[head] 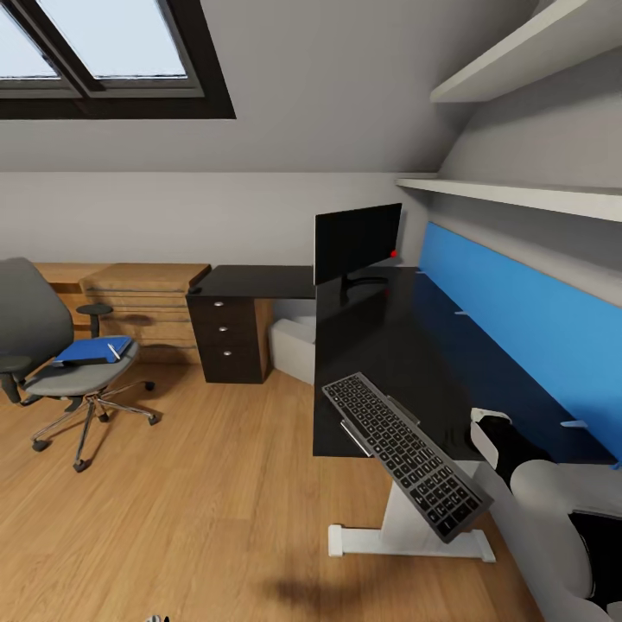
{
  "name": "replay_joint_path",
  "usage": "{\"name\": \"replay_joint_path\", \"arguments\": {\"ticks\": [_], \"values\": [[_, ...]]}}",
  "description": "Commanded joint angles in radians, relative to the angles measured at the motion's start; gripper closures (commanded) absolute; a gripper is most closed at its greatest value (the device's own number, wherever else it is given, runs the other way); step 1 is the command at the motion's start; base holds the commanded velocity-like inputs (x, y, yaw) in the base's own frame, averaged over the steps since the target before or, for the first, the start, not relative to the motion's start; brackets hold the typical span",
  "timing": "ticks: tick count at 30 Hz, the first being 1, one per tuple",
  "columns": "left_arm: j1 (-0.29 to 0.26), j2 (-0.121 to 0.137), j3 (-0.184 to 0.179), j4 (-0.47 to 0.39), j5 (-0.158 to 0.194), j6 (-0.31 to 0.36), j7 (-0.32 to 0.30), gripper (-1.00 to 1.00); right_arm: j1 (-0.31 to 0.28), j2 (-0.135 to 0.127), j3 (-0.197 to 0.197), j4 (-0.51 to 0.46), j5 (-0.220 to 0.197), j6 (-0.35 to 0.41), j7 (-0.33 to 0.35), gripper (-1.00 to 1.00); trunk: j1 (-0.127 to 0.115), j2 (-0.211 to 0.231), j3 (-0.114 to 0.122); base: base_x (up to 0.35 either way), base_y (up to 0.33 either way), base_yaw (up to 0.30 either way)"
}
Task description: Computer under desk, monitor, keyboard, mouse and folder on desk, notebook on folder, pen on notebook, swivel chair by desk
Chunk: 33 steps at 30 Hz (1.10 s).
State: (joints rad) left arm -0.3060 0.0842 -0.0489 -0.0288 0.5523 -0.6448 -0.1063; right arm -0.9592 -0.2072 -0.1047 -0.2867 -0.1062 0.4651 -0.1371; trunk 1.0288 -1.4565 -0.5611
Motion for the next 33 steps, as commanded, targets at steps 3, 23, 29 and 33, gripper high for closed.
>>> {"name": "replay_joint_path", "arguments": {"ticks": [3,23,29,33], "values": [[-0.001,0.0,-0.005,0.001,0.011,-0.002,-0.007,-1.0,0.0,0.0,0.001,0.009,-0.007,0.009,-0.004,-1.0,0.0,0.0,-0.001,0.0,0.0,0.0],[-0.001,0.0,-0.005,0.001,0.011,-0.002,-0.007,-1.0,0.0,0.002,0.0,0.009,-0.007,0.007,-0.004,-1.0,0.0,0.0,-0.001,-0.057,0.052,0.0],[-0.001,-0.001,-0.005,0.001,0.011,-0.002,-0.007,-1.0,0.0,0.002,0.0,0.009,-0.007,0.007,-0.004,-1.0,0.0,0.0,-0.001,-0.002,0.002,0.0],[-0.001,-0.001,-0.005,0.001,0.011,-0.002,-0.007,-1.0,0.0,0.002,0.0,0.009,-0.006,0.007,-0.004,-1.0,0.0,0.0,-0.001,0.0,0.0,0.0]]}}
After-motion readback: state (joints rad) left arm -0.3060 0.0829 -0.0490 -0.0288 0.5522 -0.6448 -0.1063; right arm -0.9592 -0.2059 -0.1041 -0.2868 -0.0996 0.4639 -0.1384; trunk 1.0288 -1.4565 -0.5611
